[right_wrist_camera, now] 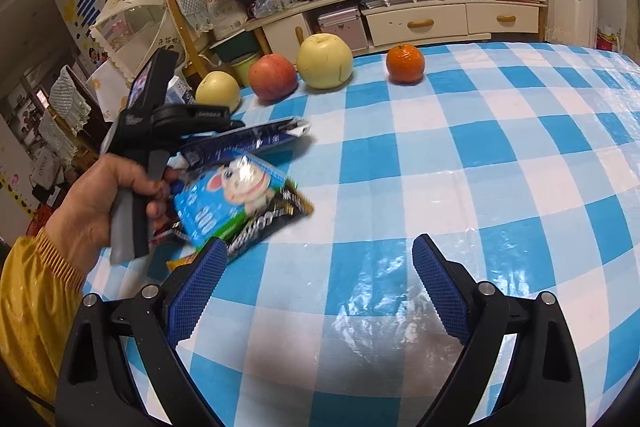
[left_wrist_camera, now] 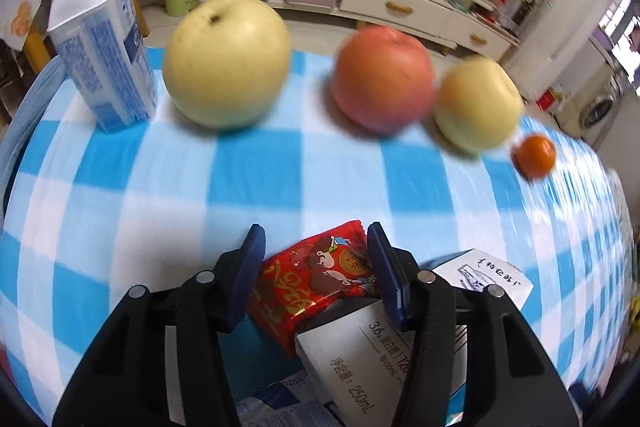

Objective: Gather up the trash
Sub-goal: 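Move the left tool to the white bottle while the right tool approaches the blue cow wipes pack, then grasp the white bottle with the left tool while the right tool grasps the blue cow wipes pack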

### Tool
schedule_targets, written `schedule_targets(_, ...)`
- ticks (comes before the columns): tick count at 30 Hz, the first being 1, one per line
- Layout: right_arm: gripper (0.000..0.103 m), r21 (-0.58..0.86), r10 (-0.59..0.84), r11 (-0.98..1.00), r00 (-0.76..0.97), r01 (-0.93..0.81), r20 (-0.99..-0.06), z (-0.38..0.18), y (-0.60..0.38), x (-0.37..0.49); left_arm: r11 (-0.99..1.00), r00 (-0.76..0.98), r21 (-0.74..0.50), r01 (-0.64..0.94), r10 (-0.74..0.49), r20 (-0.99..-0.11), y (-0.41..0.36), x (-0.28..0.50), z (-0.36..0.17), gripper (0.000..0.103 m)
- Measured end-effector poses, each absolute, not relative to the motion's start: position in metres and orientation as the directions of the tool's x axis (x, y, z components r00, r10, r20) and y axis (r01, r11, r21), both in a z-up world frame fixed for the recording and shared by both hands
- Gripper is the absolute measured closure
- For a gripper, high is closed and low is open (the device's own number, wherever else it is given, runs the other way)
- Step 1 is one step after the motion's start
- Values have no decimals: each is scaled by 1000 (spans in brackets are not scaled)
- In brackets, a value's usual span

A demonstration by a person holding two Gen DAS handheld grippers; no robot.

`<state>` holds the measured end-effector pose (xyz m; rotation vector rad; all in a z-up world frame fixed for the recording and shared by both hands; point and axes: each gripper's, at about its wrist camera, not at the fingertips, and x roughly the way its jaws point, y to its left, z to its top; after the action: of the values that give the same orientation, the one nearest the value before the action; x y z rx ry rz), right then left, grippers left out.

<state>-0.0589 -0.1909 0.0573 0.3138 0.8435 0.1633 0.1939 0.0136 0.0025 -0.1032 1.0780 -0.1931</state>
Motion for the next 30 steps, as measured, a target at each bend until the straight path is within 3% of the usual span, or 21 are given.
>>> schedule_targets(15,10,379,395,914,542,-148,-742,43,-170,-63,953,481,-232,194,-299,-824,10,76,17,49)
schedule_targets(19,10,391,460,888,498,-242,-735,43,-152,-70,955,561,-203,218,-293,-774,36,42,46,39)
schedule_targets(24,10,354,451,891,464,-284,-763,36,-136,-74,964,578,-201,172,-264,-772,74,7,50,38)
schedule_targets(30,10,297,411,906,453,-302,-791,29,-124,-74,949,543,-255,187,-316,-778,75,-3,30,38)
